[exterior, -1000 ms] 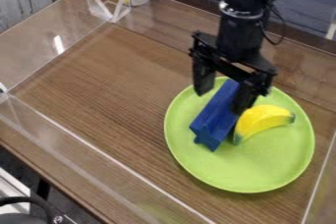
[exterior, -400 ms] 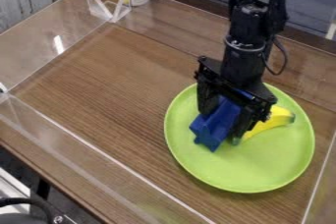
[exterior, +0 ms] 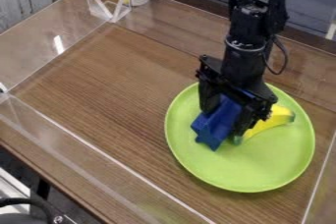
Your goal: Remove the blue object from inside the green plate and put it on the table
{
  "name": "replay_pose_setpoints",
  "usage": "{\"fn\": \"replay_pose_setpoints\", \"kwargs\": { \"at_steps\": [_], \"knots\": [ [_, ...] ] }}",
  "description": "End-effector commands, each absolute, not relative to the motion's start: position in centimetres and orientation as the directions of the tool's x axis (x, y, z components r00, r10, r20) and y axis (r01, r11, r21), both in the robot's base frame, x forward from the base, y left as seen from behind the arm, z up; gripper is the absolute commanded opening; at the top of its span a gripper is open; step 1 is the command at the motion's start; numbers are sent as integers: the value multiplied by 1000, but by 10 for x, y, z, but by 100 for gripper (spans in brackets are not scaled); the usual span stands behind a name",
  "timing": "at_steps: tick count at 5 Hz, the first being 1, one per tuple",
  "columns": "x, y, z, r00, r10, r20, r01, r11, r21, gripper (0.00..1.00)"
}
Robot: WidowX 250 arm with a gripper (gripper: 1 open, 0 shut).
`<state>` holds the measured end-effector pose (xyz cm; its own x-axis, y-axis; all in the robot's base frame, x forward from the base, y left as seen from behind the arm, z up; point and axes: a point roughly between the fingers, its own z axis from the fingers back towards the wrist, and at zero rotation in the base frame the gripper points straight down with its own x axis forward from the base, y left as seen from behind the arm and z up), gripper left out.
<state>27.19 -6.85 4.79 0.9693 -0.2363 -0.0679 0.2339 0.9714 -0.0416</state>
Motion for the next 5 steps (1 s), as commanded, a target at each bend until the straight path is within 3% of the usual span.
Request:
{"fn": "replay_pose_setpoints", "kwargs": {
  "at_steps": [1,4,5],
  "knots": [
    [275,-68,46,965,-259,-46,257,965,-40,100],
    [273,-67,40,962,-270,-35,269,962,-45,100],
    [281,-73,39,961,-275,-22,274,961,-46,0]
  ]
}}
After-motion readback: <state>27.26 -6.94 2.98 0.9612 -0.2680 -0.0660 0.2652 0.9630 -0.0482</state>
